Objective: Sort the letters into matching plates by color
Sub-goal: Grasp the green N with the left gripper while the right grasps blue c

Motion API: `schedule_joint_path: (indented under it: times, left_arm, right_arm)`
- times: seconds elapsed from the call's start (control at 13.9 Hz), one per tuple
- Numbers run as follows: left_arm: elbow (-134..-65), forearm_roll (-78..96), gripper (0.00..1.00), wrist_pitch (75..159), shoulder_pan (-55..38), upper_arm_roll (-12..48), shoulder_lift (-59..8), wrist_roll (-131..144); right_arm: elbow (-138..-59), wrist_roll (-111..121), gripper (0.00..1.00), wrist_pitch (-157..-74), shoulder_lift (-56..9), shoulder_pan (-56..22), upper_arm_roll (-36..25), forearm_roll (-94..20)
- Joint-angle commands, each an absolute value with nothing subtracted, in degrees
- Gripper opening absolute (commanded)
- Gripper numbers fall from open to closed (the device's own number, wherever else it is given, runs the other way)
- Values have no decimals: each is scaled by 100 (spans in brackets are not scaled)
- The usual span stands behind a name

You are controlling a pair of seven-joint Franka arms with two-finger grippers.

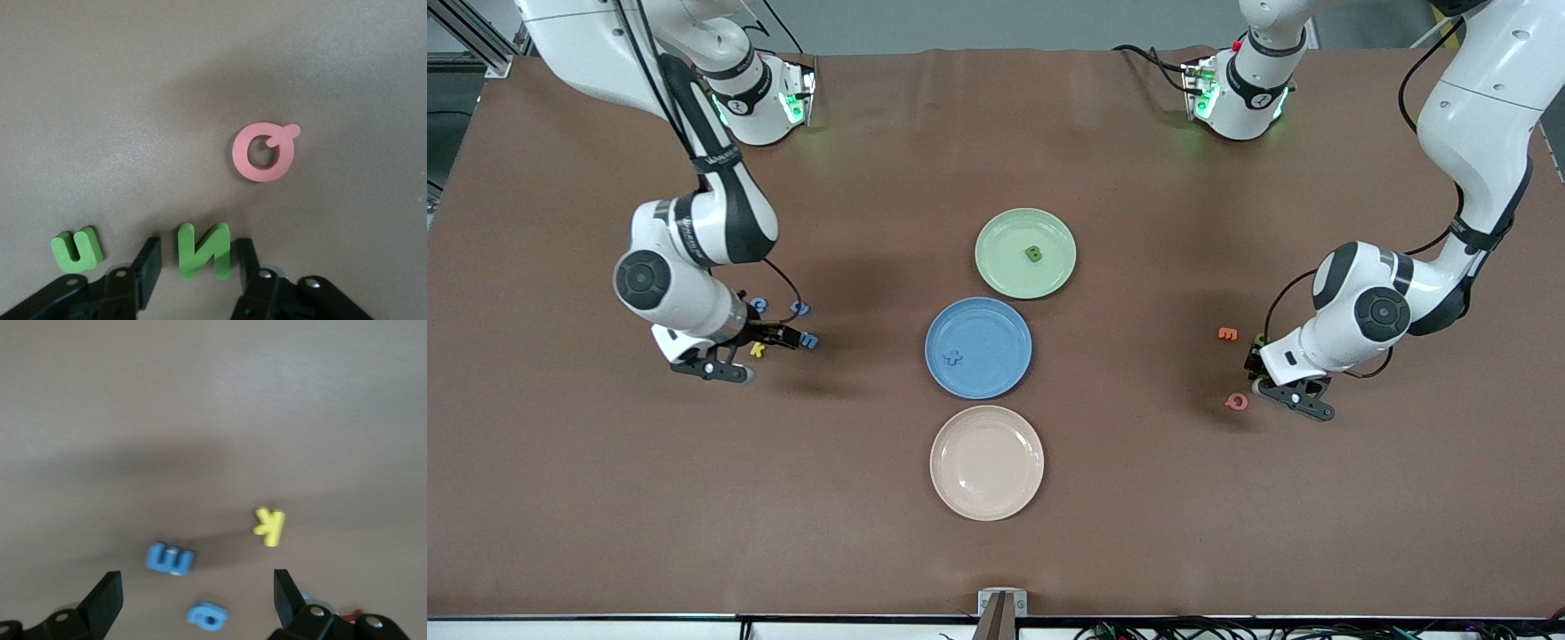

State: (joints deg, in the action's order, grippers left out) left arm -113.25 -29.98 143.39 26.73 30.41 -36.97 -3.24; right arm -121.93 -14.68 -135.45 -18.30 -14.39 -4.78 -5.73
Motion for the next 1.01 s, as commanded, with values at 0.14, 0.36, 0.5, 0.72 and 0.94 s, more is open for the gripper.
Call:
schedule_joint_path:
  times: [0.14,0.36,0.5,0.72,0.94]
  left_arm:
    - [-11294,-3103,0,14300,2663,3094,-3622,-203]
    - [-11233,-3041,0,13985,2663,3294,-3446,-80]
    - [-11066,-3015,0,13503,2663,3532,-3341,270]
    - [-10688,-3015,0,12536,2672,4050,-3305,1061]
    - [-10573,-3006,0,11919,2672,4726,-3313,2062]
  right_arm:
    - [-13612,-950,100,-14780,-1327,-1055,-387,-510]
    - [-14009,-949,86,-15275,-1371,-1011,-387,-510]
    - [-14062,-949,65,-15275,-1380,-1002,-387,-510]
    - [-14176,-949,59,-15310,-1389,-941,-387,-510]
    - [-14352,-949,59,-15529,-1389,-940,-387,-510]
